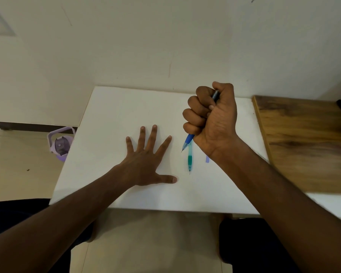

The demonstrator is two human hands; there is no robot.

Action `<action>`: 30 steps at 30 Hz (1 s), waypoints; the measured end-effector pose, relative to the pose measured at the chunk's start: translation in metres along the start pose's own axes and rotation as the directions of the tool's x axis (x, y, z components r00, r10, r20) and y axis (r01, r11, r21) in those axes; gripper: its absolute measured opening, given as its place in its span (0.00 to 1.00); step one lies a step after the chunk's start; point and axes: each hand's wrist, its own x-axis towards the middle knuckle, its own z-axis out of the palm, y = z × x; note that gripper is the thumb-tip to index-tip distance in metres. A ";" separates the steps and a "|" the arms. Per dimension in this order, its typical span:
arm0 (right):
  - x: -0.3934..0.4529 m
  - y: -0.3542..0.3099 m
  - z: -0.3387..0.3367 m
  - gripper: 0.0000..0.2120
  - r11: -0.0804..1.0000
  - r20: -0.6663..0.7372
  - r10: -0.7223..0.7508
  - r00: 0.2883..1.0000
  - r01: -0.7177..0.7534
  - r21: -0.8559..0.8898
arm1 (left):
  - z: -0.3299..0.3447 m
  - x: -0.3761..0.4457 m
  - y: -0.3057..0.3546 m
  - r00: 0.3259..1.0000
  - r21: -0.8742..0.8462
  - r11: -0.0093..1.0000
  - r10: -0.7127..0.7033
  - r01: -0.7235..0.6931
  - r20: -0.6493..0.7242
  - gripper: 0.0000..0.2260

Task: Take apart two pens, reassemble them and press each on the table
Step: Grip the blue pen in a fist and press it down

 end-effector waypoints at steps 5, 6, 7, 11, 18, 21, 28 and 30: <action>0.002 -0.001 -0.002 0.25 1.000 -0.021 0.000 1.000 0.000 0.006 | 0.002 0.001 -0.001 1.000 -0.005 1.000 0.003 -0.003 -0.013 0.60; 0.002 -0.002 -0.002 0.25 1.000 -0.017 0.004 1.000 -0.003 0.014 | 0.002 0.001 -0.002 1.000 -0.005 1.000 0.002 -0.002 -0.020 0.60; 0.002 -0.002 -0.002 0.25 1.000 -0.015 0.008 1.000 -0.007 0.024 | 0.003 0.001 -0.002 1.000 -0.005 1.000 0.003 -0.003 -0.030 0.60; 0.003 -0.002 -0.002 0.24 1.000 -0.046 -0.015 0.999 0.016 0.020 | 0.007 0.001 -0.005 0.997 -0.006 1.000 0.014 -0.014 -0.072 0.59; 0.004 -0.002 -0.002 0.24 0.999 -0.046 -0.021 0.999 0.022 0.026 | 0.010 -0.001 -0.006 0.995 0.019 1.000 0.015 -0.013 -0.095 0.58; 0.004 -0.002 -0.003 0.23 0.999 -0.046 -0.013 0.999 0.015 0.039 | 0.010 -0.001 -0.008 0.994 0.016 0.999 0.029 -0.028 -0.108 0.56; 0.008 -0.001 -0.009 0.25 0.995 -0.060 -0.010 0.998 0.016 0.098 | -0.004 -0.009 -0.013 0.983 -0.103 0.992 0.049 -0.068 -0.176 0.41; 0.009 -0.002 -0.014 0.25 0.990 -0.046 -0.005 0.999 0.011 0.143 | -0.011 -0.015 -0.011 0.941 -0.330 0.935 0.012 -0.131 -0.339 0.24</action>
